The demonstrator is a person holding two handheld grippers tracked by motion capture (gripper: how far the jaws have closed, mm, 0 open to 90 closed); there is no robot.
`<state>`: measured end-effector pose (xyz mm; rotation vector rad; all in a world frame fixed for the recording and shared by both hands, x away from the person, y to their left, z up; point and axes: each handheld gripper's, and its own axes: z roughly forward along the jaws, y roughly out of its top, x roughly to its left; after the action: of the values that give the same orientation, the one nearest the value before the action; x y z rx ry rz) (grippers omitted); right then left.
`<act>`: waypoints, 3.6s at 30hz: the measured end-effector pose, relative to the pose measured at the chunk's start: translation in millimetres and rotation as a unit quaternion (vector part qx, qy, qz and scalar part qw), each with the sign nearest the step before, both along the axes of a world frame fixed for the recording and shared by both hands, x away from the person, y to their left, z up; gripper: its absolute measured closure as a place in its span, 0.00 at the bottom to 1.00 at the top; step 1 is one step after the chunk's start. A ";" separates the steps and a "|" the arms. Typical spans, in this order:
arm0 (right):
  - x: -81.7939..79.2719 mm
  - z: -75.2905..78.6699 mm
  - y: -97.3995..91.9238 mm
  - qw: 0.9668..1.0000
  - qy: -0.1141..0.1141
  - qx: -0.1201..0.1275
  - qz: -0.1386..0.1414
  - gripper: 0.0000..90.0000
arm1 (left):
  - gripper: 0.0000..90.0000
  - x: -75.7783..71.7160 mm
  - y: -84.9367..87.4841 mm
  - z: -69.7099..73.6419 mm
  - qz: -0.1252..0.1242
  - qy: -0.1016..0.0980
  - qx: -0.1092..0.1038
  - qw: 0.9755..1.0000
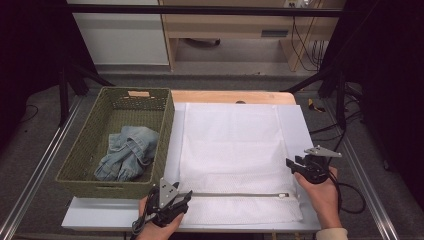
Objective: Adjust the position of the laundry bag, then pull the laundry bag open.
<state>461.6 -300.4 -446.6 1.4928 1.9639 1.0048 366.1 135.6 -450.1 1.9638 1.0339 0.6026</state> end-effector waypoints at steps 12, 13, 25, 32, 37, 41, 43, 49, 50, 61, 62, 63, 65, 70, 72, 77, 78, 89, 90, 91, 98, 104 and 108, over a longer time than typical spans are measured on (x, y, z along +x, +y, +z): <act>-8.5 21.8 -6.5 0.998 -0.057 -0.004 -0.010 0.12 | 0.22 0.4 -10.2 4.5 -0.014 -0.010 -0.027 0.999; -10.3 23.8 -5.9 0.998 -0.060 -0.002 -0.009 0.10 | 0.20 0.4 -10.2 4.5 -0.014 -0.010 -0.027 0.999; -31.5 36.2 -2.9 0.997 -0.075 -0.025 0.010 0.10 | 0.07 -0.9 -18.7 5.3 -0.054 -0.012 -0.028 0.998; -67.5 32.4 -5.8 0.996 -0.088 -0.019 0.006 0.12 | 0.07 -1.5 -22.6 3.5 -0.057 -0.008 -0.024 0.998; -98.6 15.0 -5.1 0.995 -0.096 -0.021 -0.008 0.13 | 0.07 -4.5 -24.2 4.0 -0.062 -0.013 -0.027 0.998; -113.3 6.8 -3.7 0.996 -0.088 -0.021 -0.006 0.16 | 0.07 -5.1 -25.1 4.2 -0.069 -0.013 -0.026 0.997; -120.1 4.0 -4.9 0.996 -0.087 -0.015 -0.008 0.18 | 0.07 -5.4 -26.4 4.3 -0.075 -0.017 -0.025 0.997; -127.2 -5.3 -6.6 0.997 -0.068 0.007 -0.019 0.24 | 0.07 -9.5 -29.6 5.9 -0.076 -0.023 -0.030 0.996; -125.0 -6.2 -8.0 0.997 -0.068 0.013 -0.021 0.26 | 0.07 -11.2 -31.6 6.1 -0.081 -0.025 -0.026 0.996; -122.8 -11.2 -14.5 0.998 -0.049 0.033 -0.011 0.45 | 0.08 -13.9 -28.9 1.2 -0.072 -0.026 -0.016 0.997; -121.0 -11.7 -13.6 0.998 -0.044 0.038 -0.009 0.47 | 0.08 -14.6 -28.8 2.2 -0.071 -0.030 -0.013 0.997; -120.2 -11.8 -12.8 0.998 -0.044 0.037 -0.007 0.49 | 0.08 -15.8 -28.3 3.7 -0.068 -0.033 -0.012 0.997; -117.3 -12.8 -10.4 0.999 -0.041 0.034 -0.006 0.50 | 0.08 -16.3 -28.4 3.7 -0.067 -0.035 -0.013 0.997; -106.9 -19.8 -5.4 0.999 -0.017 0.032 0.004 0.53 | 0.08 -14.5 -29.5 0.1 -0.071 -0.028 -0.009 0.997; -102.8 -23.2 -4.6 0.999 -0.007 0.031 0.007 0.55 | 0.08 -14.3 -29.4 -0.1 -0.071 -0.028 -0.009 0.997; -100.5 -26.6 -3.6 0.999 0.008 0.033 0.007 0.58 | 0.08 -16.0 -27.5 3.0 -0.068 -0.034 -0.007 0.997; -100.2 -27.1 -2.5 0.999 0.009 0.030 0.009 0.59 | 0.08 -16.0 -27.0 3.4 -0.068 -0.035 -0.008 0.997; -97.9 -31.1 5.1 1.000 0.020 -0.003 0.020 0.69 | 0.08 -14.0 -21.1 8.4 -0.061 -0.040 -0.009 0.997; -98.2 -30.5 4.8 1.000 0.018 -0.001 0.018 0.69 | 0.08 -14.4 -21.2 8.9 -0.063 -0.042 -0.008 0.997; -98.0 -30.8 4.3 1.000 0.015 -0.003 0.018 0.69 | 0.08 -14.4 -21.2 8.9 -0.063 -0.042 -0.008 0.997; -96.6 -34.0 6.1 0.999 0.022 -0.009 0.022 0.65 | 0.08 -14.6 -21.3 9.8 -0.064 -0.042 -0.008 0.997; -97.0 -35.9 8.7 0.999 0.027 -0.019 0.026 0.60 | 0.08 -14.9 -24.5 7.1 -0.071 -0.037 -0.002 0.997; -97.5 -36.5 12.0 0.999 0.025 -0.032 0.027 0.60 | 0.08 -14.6 -24.5 6.7 -0.071 -0.036 0.000 0.997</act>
<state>364.1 -288.4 -483.0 1.4516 2.0608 0.9263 351.5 111.0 -443.4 1.9820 0.8418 0.5889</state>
